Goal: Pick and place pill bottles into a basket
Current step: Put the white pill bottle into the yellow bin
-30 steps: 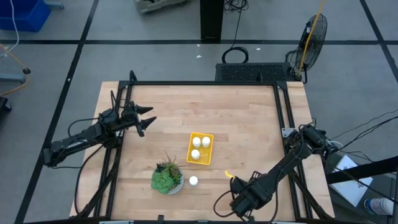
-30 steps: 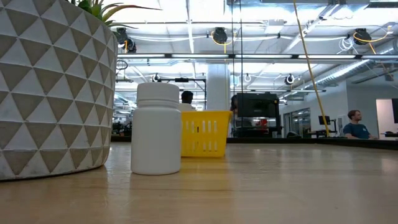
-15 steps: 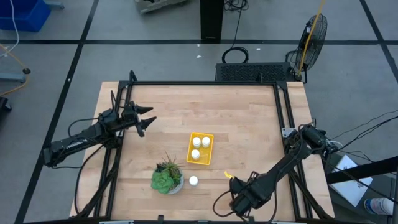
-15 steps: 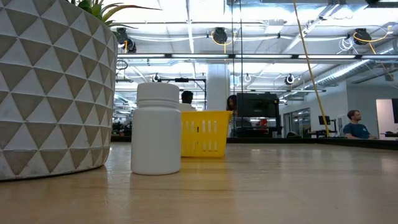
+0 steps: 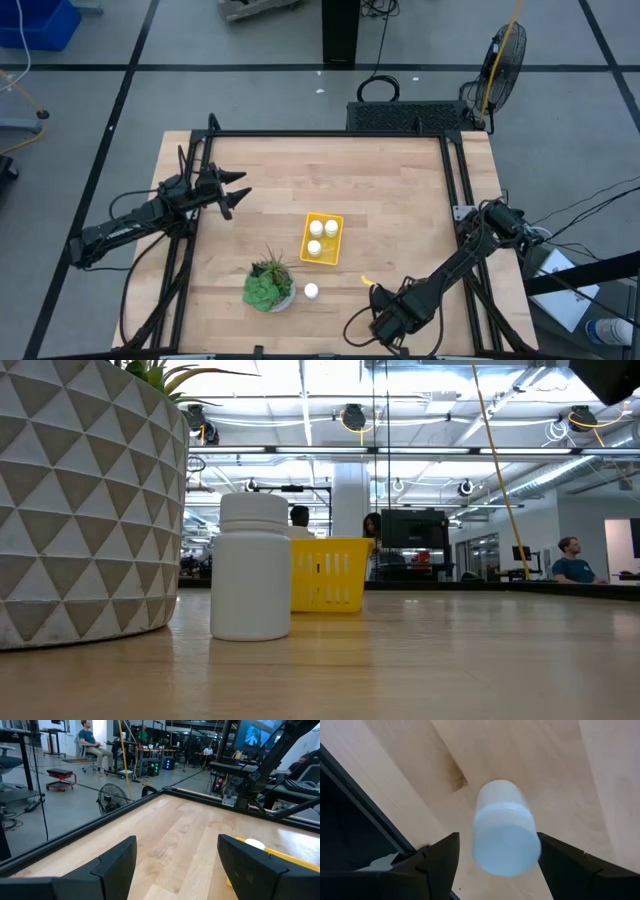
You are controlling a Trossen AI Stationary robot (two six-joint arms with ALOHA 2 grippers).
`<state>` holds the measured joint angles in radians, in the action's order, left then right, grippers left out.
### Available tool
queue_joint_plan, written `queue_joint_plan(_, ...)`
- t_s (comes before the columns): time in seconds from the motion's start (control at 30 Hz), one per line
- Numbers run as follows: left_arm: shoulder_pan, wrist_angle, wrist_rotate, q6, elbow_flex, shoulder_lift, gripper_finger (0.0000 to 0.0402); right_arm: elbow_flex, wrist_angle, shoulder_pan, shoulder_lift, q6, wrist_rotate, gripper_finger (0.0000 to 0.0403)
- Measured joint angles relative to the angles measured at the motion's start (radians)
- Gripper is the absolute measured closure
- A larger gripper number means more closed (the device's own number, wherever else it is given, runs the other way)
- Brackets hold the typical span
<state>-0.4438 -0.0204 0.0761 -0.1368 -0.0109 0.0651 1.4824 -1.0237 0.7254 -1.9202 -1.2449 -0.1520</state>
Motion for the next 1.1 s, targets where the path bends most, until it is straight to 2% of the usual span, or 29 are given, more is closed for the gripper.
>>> queue_joint_plan(0.43,0.0,0.0,0.0,-0.001,0.0,0.0,0.0119,-0.015,0.029,-0.02,0.0,0.023,-0.001,0.0158)
queue_joint_plan(0.57,0.0,0.0,0.0,0.001,0.0,0.0,0.0119,-0.015,0.025,-0.028,0.0,0.029,-0.002,0.0185)
queue_joint_plan(0.73,0.0,0.0,0.0,0.002,0.0,0.0,0.0119,-0.014,0.024,-0.033,0.0,0.068,-0.003,0.025)
queue_joint_plan(1.1,0.0,0.0,0.0,0.002,0.0,0.0,0.0119,-0.014,0.028,-0.033,0.003,0.166,0.079,0.0251)
